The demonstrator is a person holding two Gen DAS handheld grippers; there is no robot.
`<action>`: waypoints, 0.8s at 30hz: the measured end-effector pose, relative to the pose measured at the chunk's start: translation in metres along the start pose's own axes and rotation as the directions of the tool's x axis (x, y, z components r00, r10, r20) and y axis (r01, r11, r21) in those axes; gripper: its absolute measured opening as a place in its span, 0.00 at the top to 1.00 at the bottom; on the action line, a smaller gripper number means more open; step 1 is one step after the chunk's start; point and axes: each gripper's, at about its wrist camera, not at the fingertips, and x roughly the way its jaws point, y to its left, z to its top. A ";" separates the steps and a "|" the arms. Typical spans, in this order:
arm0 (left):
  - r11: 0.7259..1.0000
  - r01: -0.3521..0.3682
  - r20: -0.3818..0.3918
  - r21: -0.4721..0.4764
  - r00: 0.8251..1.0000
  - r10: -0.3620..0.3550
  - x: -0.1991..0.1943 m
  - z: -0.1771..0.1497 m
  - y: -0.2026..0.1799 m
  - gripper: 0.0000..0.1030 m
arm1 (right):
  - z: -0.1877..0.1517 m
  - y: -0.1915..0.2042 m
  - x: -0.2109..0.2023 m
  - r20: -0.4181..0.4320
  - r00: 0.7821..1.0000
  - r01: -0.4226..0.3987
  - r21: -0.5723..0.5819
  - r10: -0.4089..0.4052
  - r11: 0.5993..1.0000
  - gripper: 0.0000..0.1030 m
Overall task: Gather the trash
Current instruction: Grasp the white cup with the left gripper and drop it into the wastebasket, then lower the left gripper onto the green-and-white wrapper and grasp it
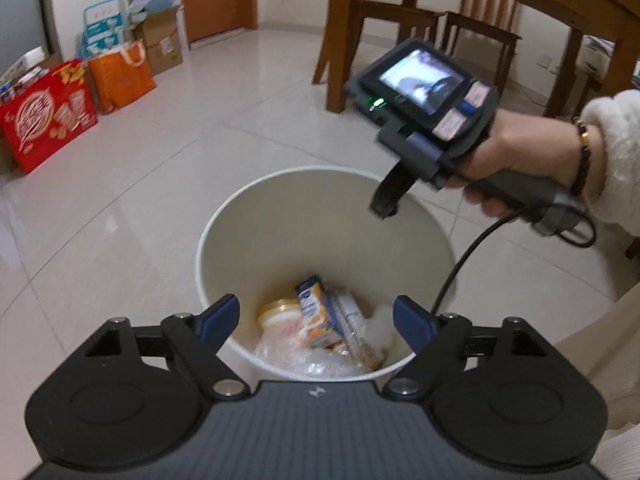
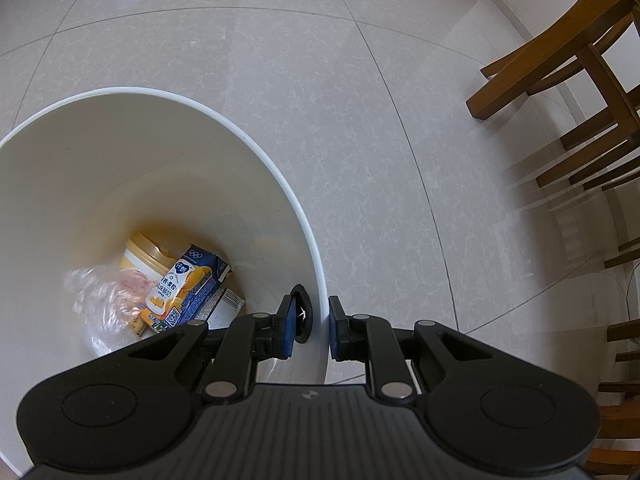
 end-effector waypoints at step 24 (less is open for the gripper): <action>0.884 -0.256 -0.295 -0.392 0.945 0.143 0.086 -0.203 0.064 0.15 | 0.002 0.000 0.000 0.000 1.000 0.003 0.004 -0.003 1.000 0.80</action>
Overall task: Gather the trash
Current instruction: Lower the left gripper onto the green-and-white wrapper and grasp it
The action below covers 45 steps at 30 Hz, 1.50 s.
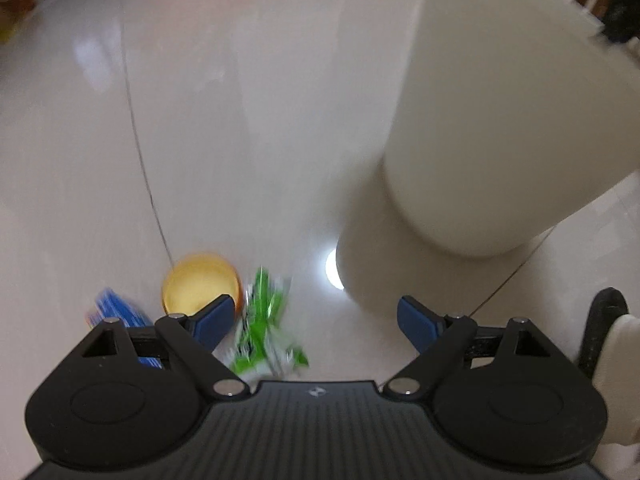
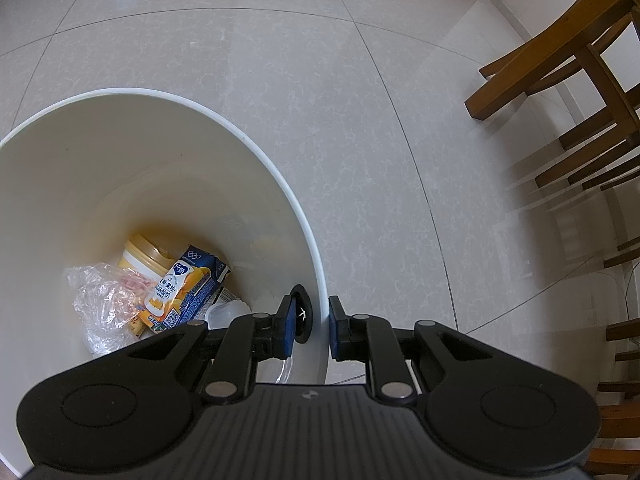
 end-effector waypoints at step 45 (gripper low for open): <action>0.997 -0.056 -0.055 -0.045 0.997 0.054 0.072 -0.030 0.012 0.66 | -0.003 0.000 -0.001 0.012 1.000 0.007 -0.011 -0.007 1.000 0.80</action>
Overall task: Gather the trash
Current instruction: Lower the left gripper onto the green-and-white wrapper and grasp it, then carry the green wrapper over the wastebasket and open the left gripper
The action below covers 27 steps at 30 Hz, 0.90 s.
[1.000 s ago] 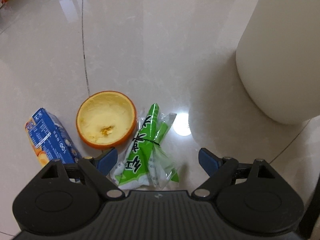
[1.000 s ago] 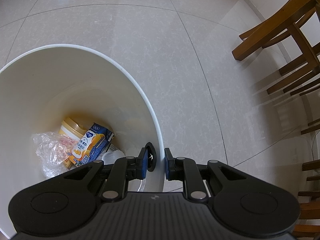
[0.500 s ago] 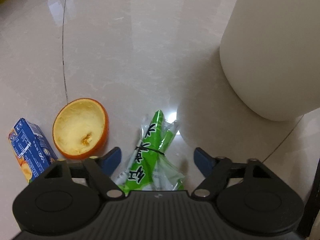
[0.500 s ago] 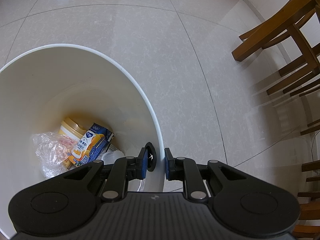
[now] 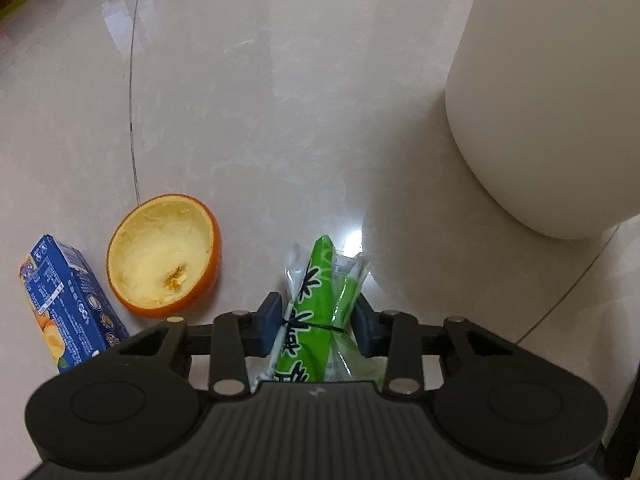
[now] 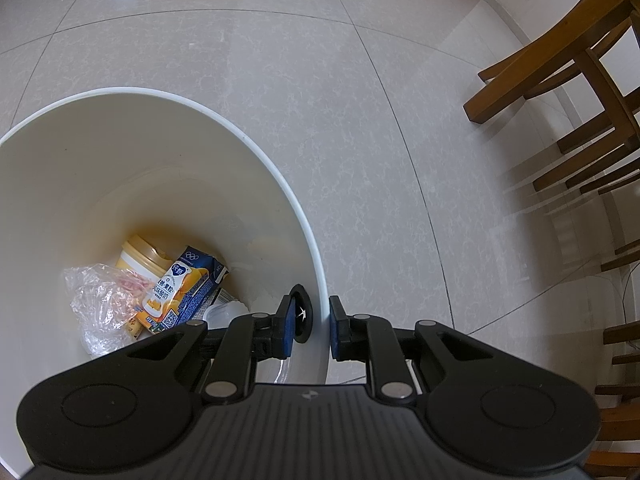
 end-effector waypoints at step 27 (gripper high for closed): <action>0.957 0.105 -0.019 0.272 0.994 -0.103 -0.177 0.098 -0.040 0.66 | 0.002 -0.011 0.002 -0.011 0.999 -0.053 0.033 0.053 0.998 0.82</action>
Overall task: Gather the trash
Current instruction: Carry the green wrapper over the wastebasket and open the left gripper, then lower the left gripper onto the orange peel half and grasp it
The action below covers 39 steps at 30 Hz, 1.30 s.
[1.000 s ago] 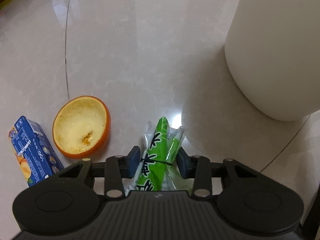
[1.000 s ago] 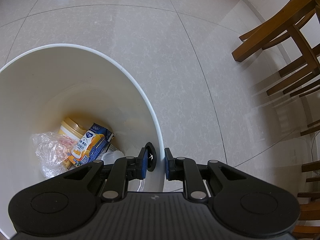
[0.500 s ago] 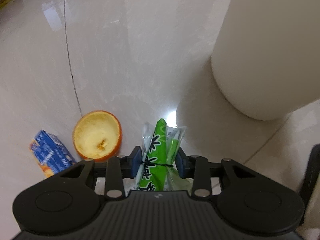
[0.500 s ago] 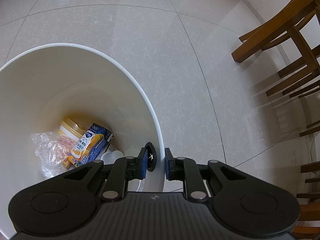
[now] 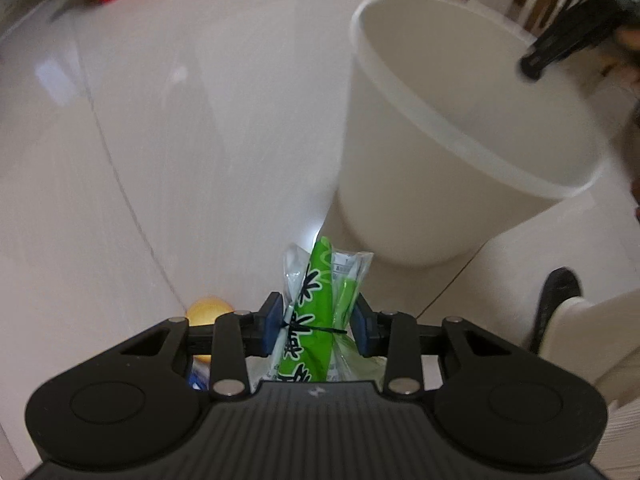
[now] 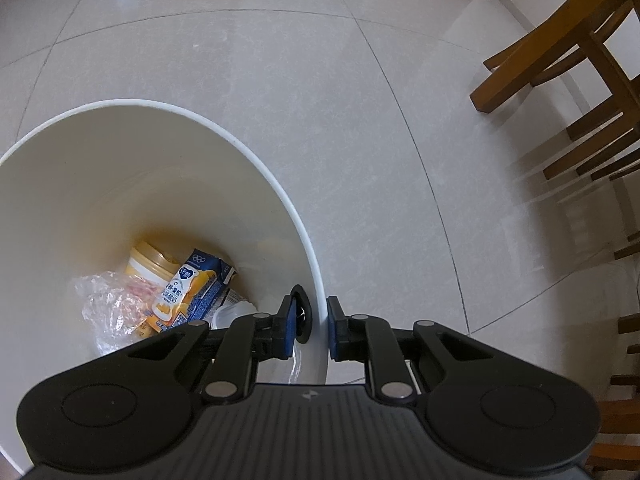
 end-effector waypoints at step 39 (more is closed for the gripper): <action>0.996 0.075 0.150 0.038 0.985 -0.079 -0.051 0.065 -0.013 0.13 | -0.001 -0.009 0.000 0.021 0.999 -0.046 -0.024 0.046 0.999 0.85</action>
